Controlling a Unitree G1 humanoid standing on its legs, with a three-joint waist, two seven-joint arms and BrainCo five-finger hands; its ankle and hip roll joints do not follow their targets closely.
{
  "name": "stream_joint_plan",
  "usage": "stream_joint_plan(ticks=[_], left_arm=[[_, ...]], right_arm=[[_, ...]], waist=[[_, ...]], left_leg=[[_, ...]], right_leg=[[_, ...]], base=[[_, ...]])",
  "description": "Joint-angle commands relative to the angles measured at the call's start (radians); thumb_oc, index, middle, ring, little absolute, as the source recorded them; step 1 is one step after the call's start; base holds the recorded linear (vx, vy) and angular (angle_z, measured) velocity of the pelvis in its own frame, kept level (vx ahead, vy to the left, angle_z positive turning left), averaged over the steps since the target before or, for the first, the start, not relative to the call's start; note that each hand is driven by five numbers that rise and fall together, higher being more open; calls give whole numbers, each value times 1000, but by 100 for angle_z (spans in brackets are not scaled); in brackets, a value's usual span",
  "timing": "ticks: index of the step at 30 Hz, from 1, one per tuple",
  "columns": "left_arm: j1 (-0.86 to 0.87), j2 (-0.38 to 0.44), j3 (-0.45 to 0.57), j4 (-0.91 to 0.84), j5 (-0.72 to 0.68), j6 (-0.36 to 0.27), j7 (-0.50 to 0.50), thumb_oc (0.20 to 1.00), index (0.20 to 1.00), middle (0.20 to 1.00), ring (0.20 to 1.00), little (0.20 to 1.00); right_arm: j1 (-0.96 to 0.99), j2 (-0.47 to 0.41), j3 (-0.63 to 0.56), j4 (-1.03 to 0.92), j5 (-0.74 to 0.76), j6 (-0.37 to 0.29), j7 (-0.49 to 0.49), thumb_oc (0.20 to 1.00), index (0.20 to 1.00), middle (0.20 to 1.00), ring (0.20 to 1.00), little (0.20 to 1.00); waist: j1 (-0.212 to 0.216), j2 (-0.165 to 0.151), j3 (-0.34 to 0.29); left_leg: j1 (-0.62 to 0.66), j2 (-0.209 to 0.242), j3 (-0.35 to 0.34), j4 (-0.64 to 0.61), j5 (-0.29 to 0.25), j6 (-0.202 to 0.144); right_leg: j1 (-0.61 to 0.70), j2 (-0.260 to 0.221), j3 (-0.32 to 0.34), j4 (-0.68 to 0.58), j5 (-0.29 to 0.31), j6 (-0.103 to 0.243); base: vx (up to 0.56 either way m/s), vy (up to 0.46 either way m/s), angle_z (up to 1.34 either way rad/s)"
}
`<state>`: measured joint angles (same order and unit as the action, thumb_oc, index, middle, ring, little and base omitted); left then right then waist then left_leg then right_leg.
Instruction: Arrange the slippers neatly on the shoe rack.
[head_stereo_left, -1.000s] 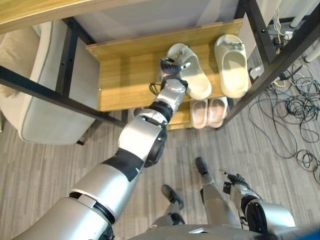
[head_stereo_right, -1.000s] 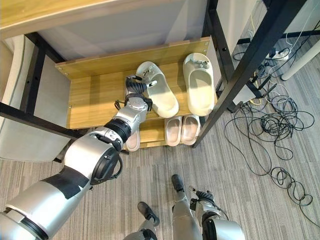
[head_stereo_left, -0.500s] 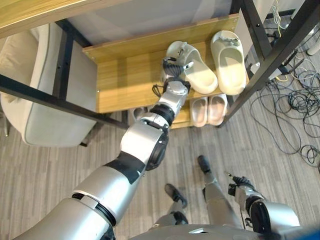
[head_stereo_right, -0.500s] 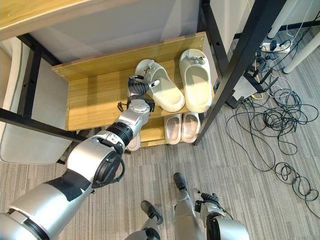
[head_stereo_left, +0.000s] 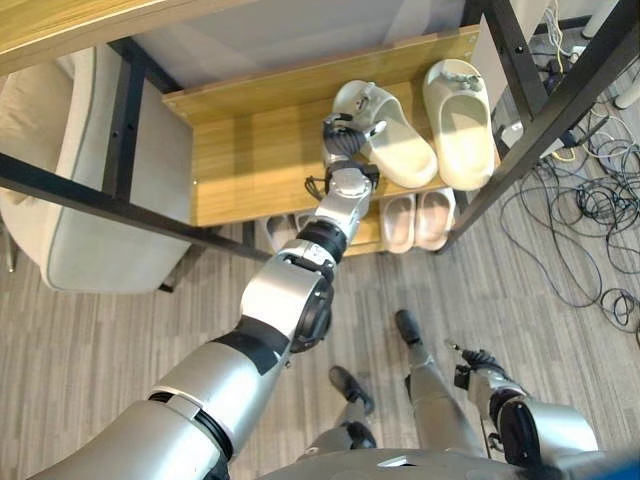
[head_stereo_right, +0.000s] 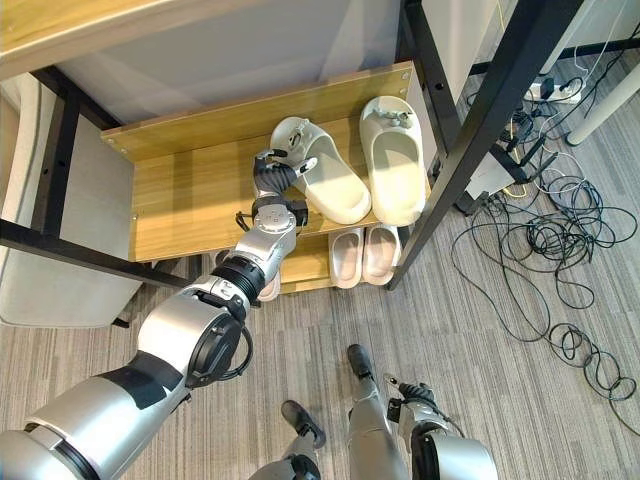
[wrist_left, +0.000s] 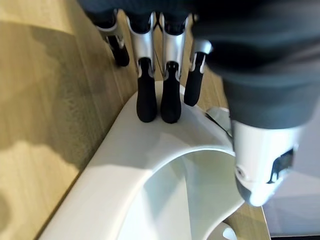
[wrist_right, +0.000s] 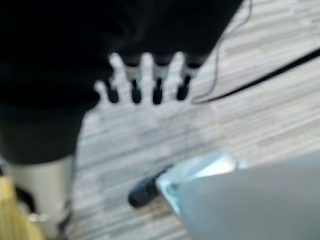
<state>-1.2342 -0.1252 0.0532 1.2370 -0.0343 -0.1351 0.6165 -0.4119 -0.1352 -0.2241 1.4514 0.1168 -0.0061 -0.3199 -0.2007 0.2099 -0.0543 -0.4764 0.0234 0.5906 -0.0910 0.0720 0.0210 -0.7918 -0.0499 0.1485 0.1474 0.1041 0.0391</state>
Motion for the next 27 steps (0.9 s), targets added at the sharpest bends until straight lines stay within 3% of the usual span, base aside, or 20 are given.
stream_joint_plan(ticks=[1,10,11,14,15,17,18,20,21,27], left_arm=[[-78,-139,52,-11,-25,-66,-108,1000,1000,1000,1000,1000],[-92,-175,89,-33,-77,-84,-142,1000,1000,1000,1000,1000],[-93,-188,94,-33,-82,-84,-146,1000,1000,1000,1000,1000],[-94,-192,100,-33,-83,-86,-146,1000,1000,1000,1000,1000],[-90,-199,101,-29,-83,-90,-144,1000,1000,1000,1000,1000],[-87,-195,102,-32,-81,-95,-140,1000,1000,1000,1000,1000],[-84,-196,100,-28,-81,-98,-137,1000,1000,1000,1000,1000],[-81,-195,97,-25,-78,-101,-134,1000,1000,1000,1000,1000],[-80,-192,97,-25,-76,-101,-132,1000,1000,1000,1000,1000],[-39,-183,75,-31,-49,-106,-117,1000,1000,1000,1000,1000]], right_arm=[[-64,-32,10,82,28,8,1,1000,1000,1000,1000,1000],[-74,-37,14,92,25,7,4,1000,1000,1000,1000,1000],[-73,-37,12,93,29,6,4,1000,1000,1000,1000,1000],[-73,-34,14,96,27,7,6,1000,1000,1000,1000,1000],[-75,-37,10,99,29,7,5,1000,1000,1000,1000,1000],[-73,-36,12,100,30,8,7,1000,1000,1000,1000,1000],[-71,-36,12,102,31,9,7,1000,1000,1000,1000,1000],[-69,-36,11,104,31,9,7,1000,1000,1000,1000,1000],[-68,-33,14,104,30,8,7,1000,1000,1000,1000,1000],[-60,-29,8,107,41,9,10,1000,1000,1000,1000,1000]], waist=[[-48,83,53],[-55,81,57],[-52,91,54],[-58,84,56],[-54,93,53],[-60,86,54],[-56,95,53],[-56,96,53],[-61,89,56],[-53,91,53]], left_leg=[[102,105,-113,4,-26,-109],[102,110,-99,4,-31,-112],[116,111,-103,4,-57,-114],[106,113,-97,4,-32,-114],[120,114,-100,4,-59,-115],[112,116,-95,4,-33,-116],[124,118,-99,4,-58,-118],[126,118,-100,4,-58,-120],[115,120,-96,4,-32,-120],[131,124,-103,4,-31,-125]], right_leg=[[18,113,-9,56,-4,-75],[6,120,-2,61,-1,-76],[19,118,-11,65,-30,-74],[8,122,-2,62,-3,-77],[19,122,-11,66,-30,-75],[11,128,-1,63,-4,-79],[23,126,-11,67,-32,-77],[26,128,-12,68,-33,-78],[15,131,-3,63,-5,-81],[35,132,-14,63,-9,-82]], base=[[0,0,0],[10,6,0],[90,54,-1],[-20,-24,-1],[101,44,-1],[14,-14,-2],[0,0,0],[13,-13,0],[-63,-84,0],[-11,-14,0]])
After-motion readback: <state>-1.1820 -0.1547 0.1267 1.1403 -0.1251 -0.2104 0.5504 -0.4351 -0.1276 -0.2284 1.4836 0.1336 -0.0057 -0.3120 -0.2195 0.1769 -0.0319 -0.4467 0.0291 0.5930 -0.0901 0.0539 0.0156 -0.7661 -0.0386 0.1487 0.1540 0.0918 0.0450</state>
